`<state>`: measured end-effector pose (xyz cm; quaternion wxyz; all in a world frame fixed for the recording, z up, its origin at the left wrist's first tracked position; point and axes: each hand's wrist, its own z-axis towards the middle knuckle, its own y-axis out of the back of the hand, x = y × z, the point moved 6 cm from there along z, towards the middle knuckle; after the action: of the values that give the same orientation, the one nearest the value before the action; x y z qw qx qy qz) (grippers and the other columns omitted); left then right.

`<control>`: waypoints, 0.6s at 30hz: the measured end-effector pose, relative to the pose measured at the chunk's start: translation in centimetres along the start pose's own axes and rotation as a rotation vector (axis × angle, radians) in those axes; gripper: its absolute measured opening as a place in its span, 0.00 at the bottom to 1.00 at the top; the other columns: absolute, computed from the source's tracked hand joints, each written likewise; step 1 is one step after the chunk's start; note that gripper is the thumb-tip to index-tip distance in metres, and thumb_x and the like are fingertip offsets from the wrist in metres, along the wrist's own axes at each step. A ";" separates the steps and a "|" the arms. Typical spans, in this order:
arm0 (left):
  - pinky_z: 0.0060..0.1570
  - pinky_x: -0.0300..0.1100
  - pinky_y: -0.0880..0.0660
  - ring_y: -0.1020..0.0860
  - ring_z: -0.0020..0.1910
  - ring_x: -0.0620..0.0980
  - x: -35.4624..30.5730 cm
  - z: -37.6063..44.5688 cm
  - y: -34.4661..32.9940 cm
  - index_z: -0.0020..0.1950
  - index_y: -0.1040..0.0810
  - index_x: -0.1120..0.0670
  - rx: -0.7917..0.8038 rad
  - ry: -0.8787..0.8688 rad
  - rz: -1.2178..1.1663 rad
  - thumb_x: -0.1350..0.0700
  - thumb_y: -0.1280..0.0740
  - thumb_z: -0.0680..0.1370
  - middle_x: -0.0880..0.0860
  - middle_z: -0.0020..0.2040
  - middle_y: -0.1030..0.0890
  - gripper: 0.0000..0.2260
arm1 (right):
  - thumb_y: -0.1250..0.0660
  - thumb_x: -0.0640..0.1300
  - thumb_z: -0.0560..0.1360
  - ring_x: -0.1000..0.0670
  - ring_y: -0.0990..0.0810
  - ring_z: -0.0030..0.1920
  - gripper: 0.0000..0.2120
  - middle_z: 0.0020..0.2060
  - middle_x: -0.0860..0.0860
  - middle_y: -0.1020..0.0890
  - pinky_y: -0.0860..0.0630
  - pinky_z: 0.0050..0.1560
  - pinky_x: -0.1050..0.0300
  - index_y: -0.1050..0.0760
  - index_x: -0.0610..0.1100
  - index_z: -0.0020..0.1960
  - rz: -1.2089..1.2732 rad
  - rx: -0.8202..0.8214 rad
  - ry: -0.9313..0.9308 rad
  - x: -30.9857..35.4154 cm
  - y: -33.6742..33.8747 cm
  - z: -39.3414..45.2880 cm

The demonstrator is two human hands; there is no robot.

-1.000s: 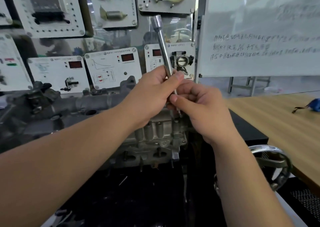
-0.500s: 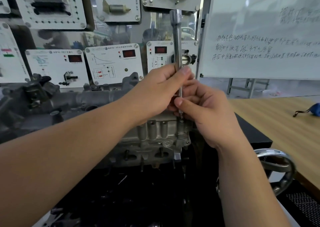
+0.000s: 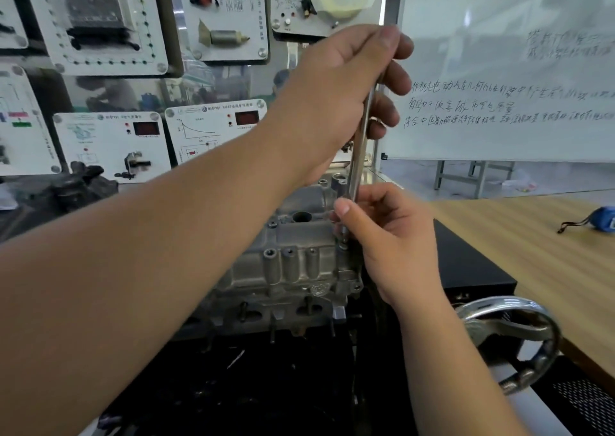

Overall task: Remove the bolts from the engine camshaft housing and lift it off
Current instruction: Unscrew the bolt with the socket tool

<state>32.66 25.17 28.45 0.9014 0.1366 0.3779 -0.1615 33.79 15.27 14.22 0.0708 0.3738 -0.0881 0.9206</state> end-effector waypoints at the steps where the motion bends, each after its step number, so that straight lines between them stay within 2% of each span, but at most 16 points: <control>1: 0.31 0.41 0.29 0.26 0.30 0.48 0.1 0.0 0.0 0.52 0.23 0.56 -0.016 0.010 -0.029 0.56 0.42 0.87 0.53 0.40 0.21 0.10 | 0.26 0.57 0.71 0.45 0.14 0.41 0.08 0.39 0.48 0.14 0.17 0.47 0.35 0.18 0.56 0.47 -0.006 -0.007 0.008 -0.1 -0.1 0.0; 4: 0.29 0.41 0.32 0.29 0.28 0.47 0.9 -0.2 0.1 0.56 0.24 0.57 -0.045 0.088 -0.159 0.51 0.45 0.87 0.51 0.37 0.21 0.14 | 0.29 0.55 0.74 0.48 0.13 0.45 0.04 0.40 0.50 0.13 0.17 0.50 0.38 0.17 0.58 0.49 0.036 0.019 0.005 -0.1 -0.4 -0.2; 7: 0.29 0.40 0.34 0.33 0.28 0.46 1.9 -0.4 0.4 0.58 0.24 0.57 -0.049 0.180 -0.248 0.47 0.48 0.87 0.50 0.35 0.22 0.19 | 0.32 0.53 0.76 0.48 0.13 0.47 0.06 0.42 0.50 0.13 0.17 0.51 0.39 0.17 0.58 0.50 0.050 0.068 0.002 0.1 -0.8 -0.4; 11: 0.30 0.39 0.33 0.31 0.28 0.44 2.0 -0.7 0.4 0.50 0.26 0.55 -0.031 0.163 -0.333 0.49 0.44 0.87 0.49 0.36 0.25 0.13 | 0.35 0.51 0.79 0.49 0.13 0.51 0.10 0.48 0.50 0.13 0.17 0.53 0.51 0.21 0.57 0.59 0.086 0.129 -0.012 0.4 -0.9 -0.7; 12: 0.30 0.38 0.33 0.30 0.28 0.44 2.0 -0.7 0.3 0.49 0.26 0.55 -0.043 0.150 -0.331 0.50 0.42 0.86 0.49 0.36 0.25 0.11 | 0.35 0.51 0.79 0.48 0.13 0.51 0.11 0.48 0.50 0.13 0.17 0.54 0.51 0.22 0.56 0.61 0.090 0.129 -0.017 0.4 -0.9 -0.7; 15: 0.27 0.37 0.32 0.30 0.27 0.44 2.0 -0.6 -0.4 0.47 0.27 0.54 -0.073 0.112 -0.293 0.53 0.38 0.85 0.50 0.36 0.26 0.08 | 0.31 0.55 0.75 0.46 0.14 0.46 0.10 0.43 0.49 0.14 0.17 0.51 0.43 0.21 0.55 0.54 -0.018 0.071 0.008 0.4 -0.7 -0.9; 18: 0.24 0.36 0.40 0.38 0.23 0.43 2.3 -0.5 -1.3 0.46 0.30 0.54 -0.038 0.106 -0.293 0.49 0.41 0.86 0.49 0.35 0.28 0.12 | 0.31 0.56 0.74 0.43 0.18 0.39 0.08 0.36 0.47 0.17 0.20 0.43 0.45 0.20 0.52 0.46 -0.082 0.014 0.019 0.4 -0.5 -0.9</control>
<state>33.32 23.79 26.27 0.8494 0.0711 0.4438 -0.2766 32.99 15.94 13.97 0.1067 0.3690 -0.0657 0.9209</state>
